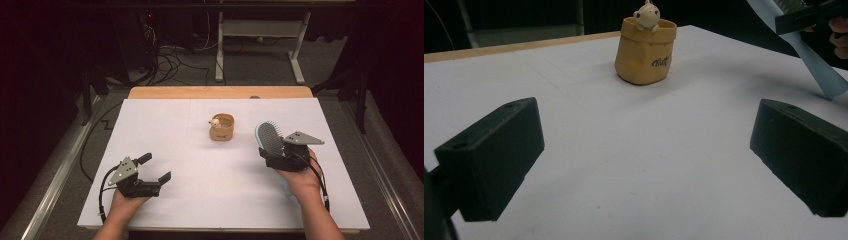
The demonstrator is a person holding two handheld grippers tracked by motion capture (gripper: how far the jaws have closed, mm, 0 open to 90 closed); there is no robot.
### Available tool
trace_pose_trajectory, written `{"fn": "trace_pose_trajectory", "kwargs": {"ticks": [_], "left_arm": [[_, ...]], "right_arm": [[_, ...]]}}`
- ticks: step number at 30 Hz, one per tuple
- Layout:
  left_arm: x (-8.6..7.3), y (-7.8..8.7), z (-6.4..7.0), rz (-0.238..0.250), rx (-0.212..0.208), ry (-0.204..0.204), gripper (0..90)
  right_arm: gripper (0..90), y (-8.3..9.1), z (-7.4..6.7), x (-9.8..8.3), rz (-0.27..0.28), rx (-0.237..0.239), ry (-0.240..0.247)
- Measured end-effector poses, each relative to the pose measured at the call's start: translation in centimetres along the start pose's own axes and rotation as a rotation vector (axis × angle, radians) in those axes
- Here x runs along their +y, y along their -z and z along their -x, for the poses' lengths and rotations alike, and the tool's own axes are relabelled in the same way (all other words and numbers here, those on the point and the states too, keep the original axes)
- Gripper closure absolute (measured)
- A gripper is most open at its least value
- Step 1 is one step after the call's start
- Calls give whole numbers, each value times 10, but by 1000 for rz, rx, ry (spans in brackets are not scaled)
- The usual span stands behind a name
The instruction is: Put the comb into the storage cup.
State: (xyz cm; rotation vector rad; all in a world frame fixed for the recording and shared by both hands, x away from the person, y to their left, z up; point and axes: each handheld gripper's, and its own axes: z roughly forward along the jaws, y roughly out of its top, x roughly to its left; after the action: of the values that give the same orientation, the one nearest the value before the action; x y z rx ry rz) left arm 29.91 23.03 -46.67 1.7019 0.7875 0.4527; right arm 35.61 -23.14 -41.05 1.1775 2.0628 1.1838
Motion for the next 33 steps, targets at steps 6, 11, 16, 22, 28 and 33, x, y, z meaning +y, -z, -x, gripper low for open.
{"fn": "trace_pose_trajectory", "kwargs": {"ticks": [6, 11, 16, 22, 28, 33], "left_arm": [[0, 0, 0, -3, -1, 0, 16], [0, 0, -1, -4, -3, 3, 16], [0, -1, -1, 0, -1, 9, 16], [-1, -1, 2, -2, -11, 6, 17], [-1, -2, 3, -8, -8, 12, 17], [-1, -3, 4, -13, -1, 16, 18]], "right_arm": [[206, 4, -1, -4, 60, 5, -19], [206, 9, -2, -7, 100, 20, -25], [205, 16, -4, -10, 144, 29, -21], [205, 22, -4, -13, 169, 27, -13], [206, 22, -3, -15, 171, 31, -4], [205, 21, -3, -17, 169, 36, -9]]}}
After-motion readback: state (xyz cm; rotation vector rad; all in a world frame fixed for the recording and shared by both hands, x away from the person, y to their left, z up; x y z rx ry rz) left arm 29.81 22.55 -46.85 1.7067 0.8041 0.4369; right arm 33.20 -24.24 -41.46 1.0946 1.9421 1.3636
